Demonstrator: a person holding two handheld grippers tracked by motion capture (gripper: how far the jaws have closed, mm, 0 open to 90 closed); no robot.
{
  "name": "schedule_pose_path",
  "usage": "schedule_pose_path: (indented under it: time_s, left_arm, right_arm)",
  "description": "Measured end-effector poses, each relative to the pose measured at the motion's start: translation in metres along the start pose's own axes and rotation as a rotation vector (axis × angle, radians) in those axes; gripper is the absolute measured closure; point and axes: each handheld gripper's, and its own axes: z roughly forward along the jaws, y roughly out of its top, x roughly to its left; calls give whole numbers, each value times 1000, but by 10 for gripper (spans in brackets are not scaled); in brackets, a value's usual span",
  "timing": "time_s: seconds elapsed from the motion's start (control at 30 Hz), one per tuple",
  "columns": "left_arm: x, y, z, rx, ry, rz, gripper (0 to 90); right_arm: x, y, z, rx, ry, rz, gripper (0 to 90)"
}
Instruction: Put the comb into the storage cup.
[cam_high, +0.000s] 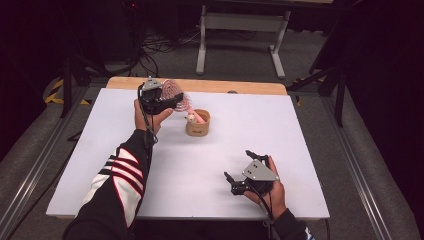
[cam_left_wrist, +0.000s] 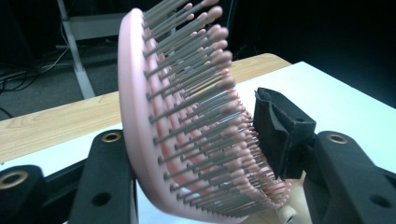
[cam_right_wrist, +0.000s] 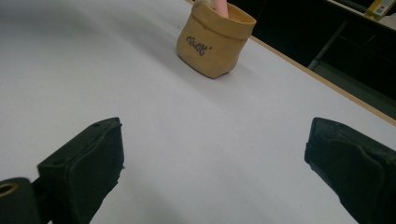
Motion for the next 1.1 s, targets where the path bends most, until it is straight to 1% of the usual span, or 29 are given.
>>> schedule_pose_path:
  time_s: [0.07,0.17,0.23,0.3,0.33,0.47,0.53,0.6,0.63,0.67,0.7,0.77,0.8,0.93,0.97,1.07,1.1]
  left_arm:
    - [0,-1,0,-3,5,1,414]
    - [0,-1,-1,-5,12,0,390]
    - [0,-1,-1,-9,9,-5,348]
    - [-1,-1,-1,-10,15,-6,307]
    - [-1,-1,-2,-6,10,-1,293]
    - [-3,0,-2,-6,17,13,253]
    - [-4,1,-1,-1,29,24,248]
    - [-5,2,-1,3,29,27,219]
    - [-4,2,-2,1,40,32,219]
    - [-3,3,-4,-12,47,24,183]
    - [-1,3,-5,-19,46,17,176]
    - [1,3,-7,-18,50,15,156]
    - [3,3,-8,-13,40,11,157]
    - [6,3,-12,-17,47,20,135]
    - [8,4,-14,-22,38,20,124]
    - [9,4,-16,-18,42,31,103]
    - [9,4,-17,-15,34,34,103]
  right_arm:
    - [0,0,0,1,1,1,49]
    - [0,0,0,0,1,1,49]
    - [0,0,0,3,1,-1,49]
    - [0,0,0,4,-1,0,49]
    - [0,0,0,4,0,1,49]
    - [0,0,0,1,0,2,49]
    - [0,0,0,1,1,3,49]
    - [1,0,0,2,1,1,49]
    - [1,0,0,2,1,1,49]
    - [1,0,0,3,1,0,49]
    - [1,0,0,3,2,-1,49]
    - [1,0,0,4,4,0,49]
    - [1,0,0,4,4,0,49]
    - [1,0,0,5,9,-2,55]
    - [2,0,0,3,8,-9,55]
    - [2,0,-1,-5,4,-8,55]
    - [2,0,-1,-5,4,-8,55]
